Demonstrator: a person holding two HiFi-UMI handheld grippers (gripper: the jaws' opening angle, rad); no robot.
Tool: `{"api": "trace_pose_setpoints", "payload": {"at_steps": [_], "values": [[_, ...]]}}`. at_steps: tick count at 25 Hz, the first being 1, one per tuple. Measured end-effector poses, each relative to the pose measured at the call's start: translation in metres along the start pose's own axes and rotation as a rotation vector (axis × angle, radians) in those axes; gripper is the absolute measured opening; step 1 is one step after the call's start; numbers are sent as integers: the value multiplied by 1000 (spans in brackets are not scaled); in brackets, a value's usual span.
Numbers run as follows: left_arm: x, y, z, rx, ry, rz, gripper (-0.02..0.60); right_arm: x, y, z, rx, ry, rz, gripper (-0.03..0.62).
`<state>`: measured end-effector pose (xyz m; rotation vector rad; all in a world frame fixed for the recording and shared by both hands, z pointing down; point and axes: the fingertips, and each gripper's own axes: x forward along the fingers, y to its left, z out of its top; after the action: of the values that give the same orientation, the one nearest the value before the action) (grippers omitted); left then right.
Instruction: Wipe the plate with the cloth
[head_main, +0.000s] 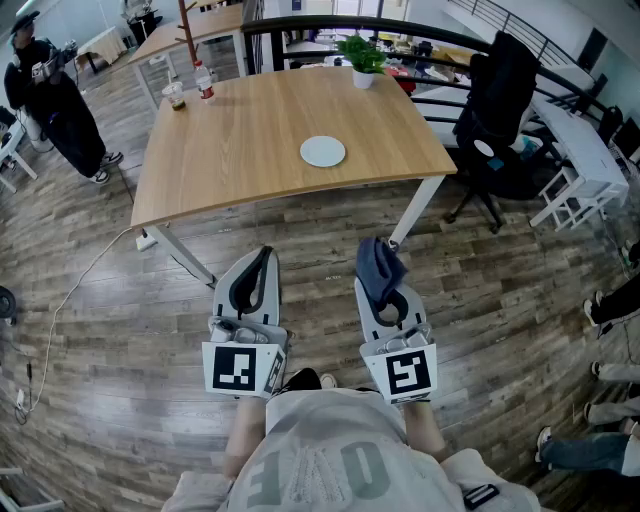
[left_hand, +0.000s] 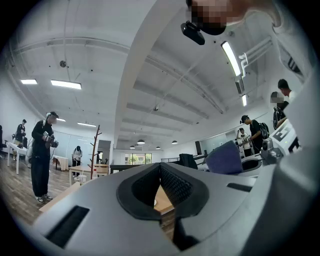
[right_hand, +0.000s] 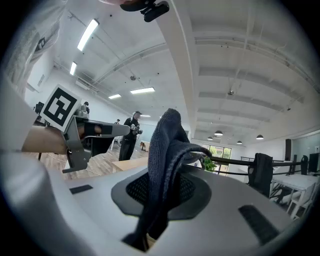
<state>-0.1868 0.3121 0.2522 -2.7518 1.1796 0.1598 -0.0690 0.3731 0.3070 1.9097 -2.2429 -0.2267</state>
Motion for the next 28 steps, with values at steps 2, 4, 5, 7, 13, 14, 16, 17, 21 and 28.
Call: {"api": "trace_pose_setpoints", "payload": {"at_steps": [2, 4, 5, 7, 13, 14, 16, 17, 21, 28], "values": [[3, -4, -1, 11, 5, -8, 6, -2, -4, -3, 3, 18, -25, 55], [4, -6, 0, 20, 5, -11, 6, -4, -7, -6, 11, 25, -42, 55], [4, -7, 1, 22, 2, -11, 6, -5, -8, -6, 16, 24, -43, 55], [5, -10, 2, 23, -1, -15, 6, -9, -7, -8, 19, 21, -38, 55], [3, -26, -1, 41, 26, -43, 6, -18, -10, -25, 43, 64, -42, 55], [1, -28, -2, 41, 30, -44, 6, -18, -9, -27, 61, 61, -36, 55], [-2, -29, -3, 46, 35, -41, 6, -18, -7, -27, 88, 52, -15, 55], [-3, -26, -3, 49, 38, -33, 6, -17, -5, -27, 95, 50, -4, 55], [-6, -8, -13, 47, 69, 16, 6, -8, 6, -34, 106, 67, 37, 55], [40, 21, -22, 67, 32, 33, 6, 34, -22, -57, 125, 110, 10, 55]]}}
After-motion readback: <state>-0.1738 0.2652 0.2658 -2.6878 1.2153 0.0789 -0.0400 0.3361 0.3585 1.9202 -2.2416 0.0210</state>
